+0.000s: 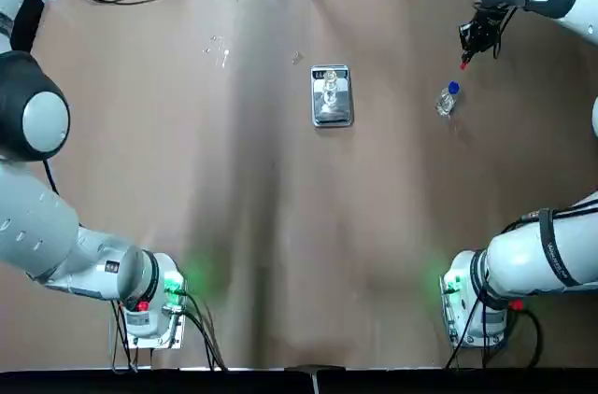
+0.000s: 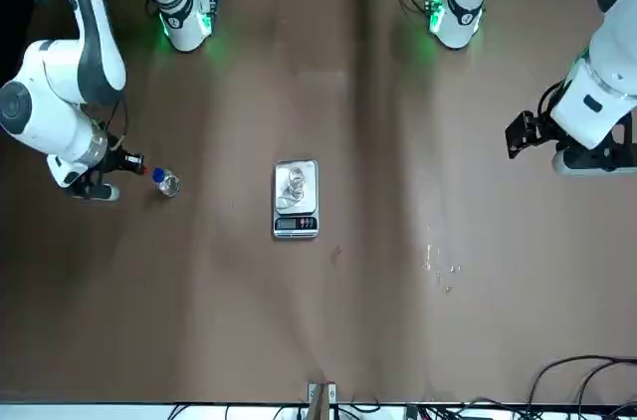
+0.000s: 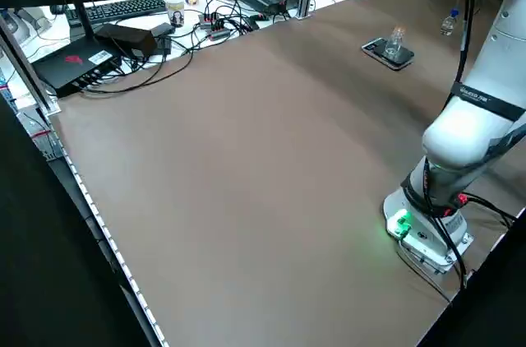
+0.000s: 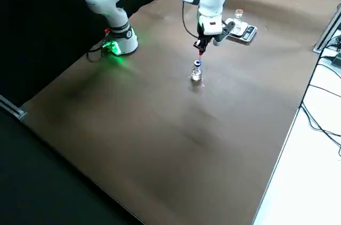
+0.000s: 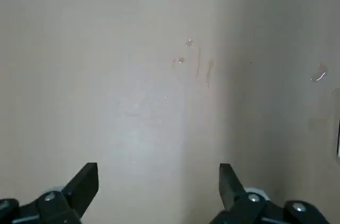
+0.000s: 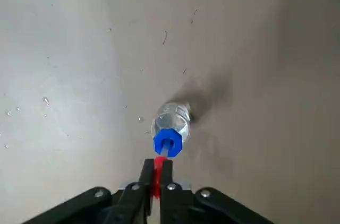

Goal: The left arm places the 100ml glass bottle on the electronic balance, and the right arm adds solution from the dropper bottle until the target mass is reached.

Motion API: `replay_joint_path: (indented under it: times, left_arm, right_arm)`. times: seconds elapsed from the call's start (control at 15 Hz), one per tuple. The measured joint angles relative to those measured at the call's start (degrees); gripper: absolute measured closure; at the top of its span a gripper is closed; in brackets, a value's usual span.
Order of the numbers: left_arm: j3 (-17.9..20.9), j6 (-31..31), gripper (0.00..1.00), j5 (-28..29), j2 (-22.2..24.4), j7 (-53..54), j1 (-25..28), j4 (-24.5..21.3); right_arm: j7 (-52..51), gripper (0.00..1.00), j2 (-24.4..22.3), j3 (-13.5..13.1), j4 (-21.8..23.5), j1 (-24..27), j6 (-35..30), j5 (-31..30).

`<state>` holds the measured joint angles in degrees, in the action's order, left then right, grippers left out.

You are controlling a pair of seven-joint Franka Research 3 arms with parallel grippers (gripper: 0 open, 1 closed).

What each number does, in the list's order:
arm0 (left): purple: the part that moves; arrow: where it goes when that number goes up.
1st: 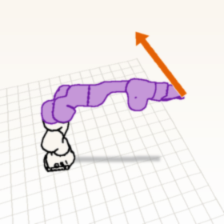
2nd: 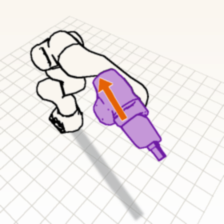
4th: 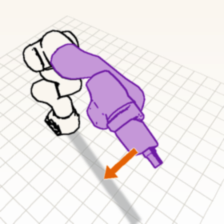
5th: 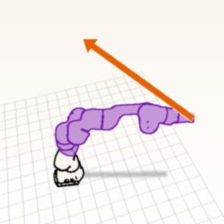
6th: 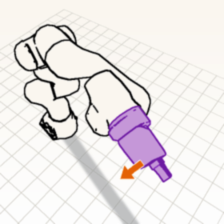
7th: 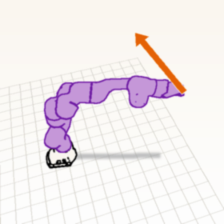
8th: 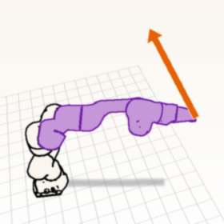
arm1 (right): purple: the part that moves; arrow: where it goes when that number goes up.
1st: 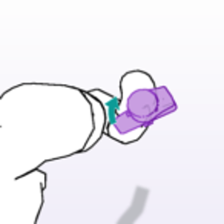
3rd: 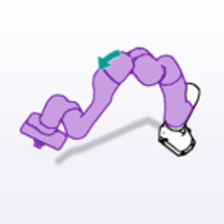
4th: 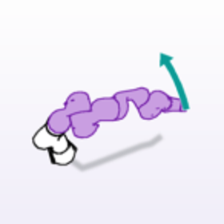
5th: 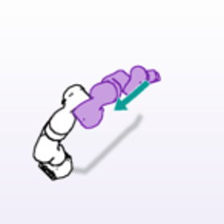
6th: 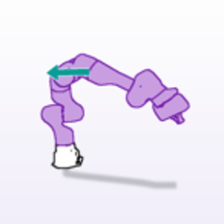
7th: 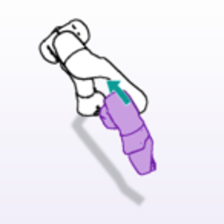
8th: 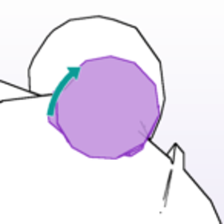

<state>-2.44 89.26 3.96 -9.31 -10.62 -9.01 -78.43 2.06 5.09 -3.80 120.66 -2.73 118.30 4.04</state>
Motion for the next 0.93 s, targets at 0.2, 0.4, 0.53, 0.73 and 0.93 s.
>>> replay_joint_path:
  times: [0.2, 0.4, 0.53, 0.73, 0.93]
  left_arm:
    - [0.0, 0.3, 0.0, 0.0, 0.2, 0.0, 0.1, -0.1]
    - [0.0, 0.3, 0.0, -0.5, 0.3, 0.0, 0.2, -0.1]
    - [0.1, 0.3, 0.0, -1.8, 0.6, -0.2, 0.2, -0.1]
    - [0.2, 0.0, 0.0, -2.2, 1.3, -0.5, 0.3, -0.1]
    - [0.3, -0.2, 0.0, -2.5, 1.5, -0.5, 0.4, -0.1]
  right_arm:
    - [0.0, 0.91, -0.4, 0.0, -0.5, 0.0, -1.8, 0.0]
    - [0.0, 0.91, -0.8, 0.0, -1.6, 0.0, -3.9, 0.0]
    - [0.0, 0.91, -1.1, 0.0, -2.6, 0.0, -5.5, 0.0]
    - [0.0, 0.92, -1.2, 0.0, -3.3, 0.0, -6.4, 0.0]
    - [0.0, 0.92, -1.2, -0.1, -3.8, 0.0, -6.8, 0.0]
